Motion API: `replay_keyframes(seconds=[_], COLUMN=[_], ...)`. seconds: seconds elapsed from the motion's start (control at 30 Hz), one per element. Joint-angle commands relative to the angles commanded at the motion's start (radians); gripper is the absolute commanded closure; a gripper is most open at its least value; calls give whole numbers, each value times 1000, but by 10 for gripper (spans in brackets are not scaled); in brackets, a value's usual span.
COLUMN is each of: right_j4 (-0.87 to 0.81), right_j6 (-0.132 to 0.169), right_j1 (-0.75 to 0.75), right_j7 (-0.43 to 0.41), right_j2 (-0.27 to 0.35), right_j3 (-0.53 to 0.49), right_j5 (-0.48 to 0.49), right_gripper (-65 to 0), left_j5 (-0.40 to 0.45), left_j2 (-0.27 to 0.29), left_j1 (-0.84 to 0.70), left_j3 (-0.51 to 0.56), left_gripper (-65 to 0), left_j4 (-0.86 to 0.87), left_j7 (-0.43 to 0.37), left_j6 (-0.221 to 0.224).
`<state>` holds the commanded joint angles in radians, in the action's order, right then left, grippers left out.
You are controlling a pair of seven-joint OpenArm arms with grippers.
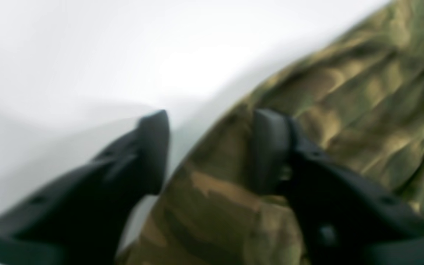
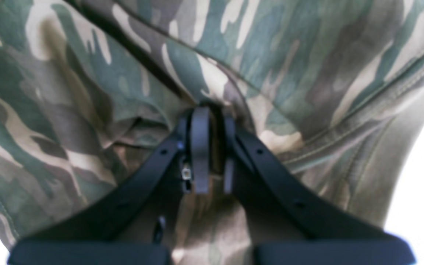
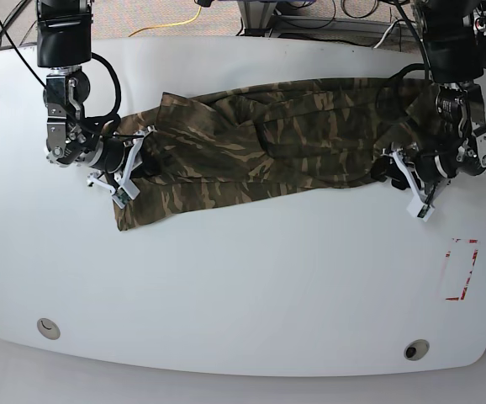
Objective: Layout the t-shirt on the table in an organized manner, then fold the t-shirt properly
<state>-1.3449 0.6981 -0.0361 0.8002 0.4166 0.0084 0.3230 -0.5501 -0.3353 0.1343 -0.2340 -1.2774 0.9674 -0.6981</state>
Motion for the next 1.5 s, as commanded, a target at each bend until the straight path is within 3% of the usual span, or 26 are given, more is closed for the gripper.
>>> replay_keyframes(seconds=[0.13,0.33,0.57,0.97,1.23,1.3,1.5], right_j4=[0,0,0,0,0,0,0], right_j6=[0,0,0,0,0,0,0], right_j1=[0,0,0,0,0,0,0], right_j7=[0,0,0,0,0,0,0], right_j2=[0,0,0,0,0,0,0], right_j3=[0,-2,-2,-2,-3,-3,-3], right_j5=[0,0,0,0,0,0,0], right_gripper=[-48,-48,-48,-48,-48,-48,-48], left_j5=[-3,-5,-5,-5,0,0,0], left_j2=[-15,-20,-20,-18,-20,-20,-17], left_j1=[-21,-23,-71,-126,-147,-144,-140], left_j3=[0,-2,-38,-52,-52,-52,-137], left_gripper=[-107,-107,-107,-107,-111,-135,-410], left_j4=[0,-20,-170,-384,-402,-390,-344], left_j7=[0,0,6,129,127,126,123], left_j6=[0,0,0,0,0,0,0])
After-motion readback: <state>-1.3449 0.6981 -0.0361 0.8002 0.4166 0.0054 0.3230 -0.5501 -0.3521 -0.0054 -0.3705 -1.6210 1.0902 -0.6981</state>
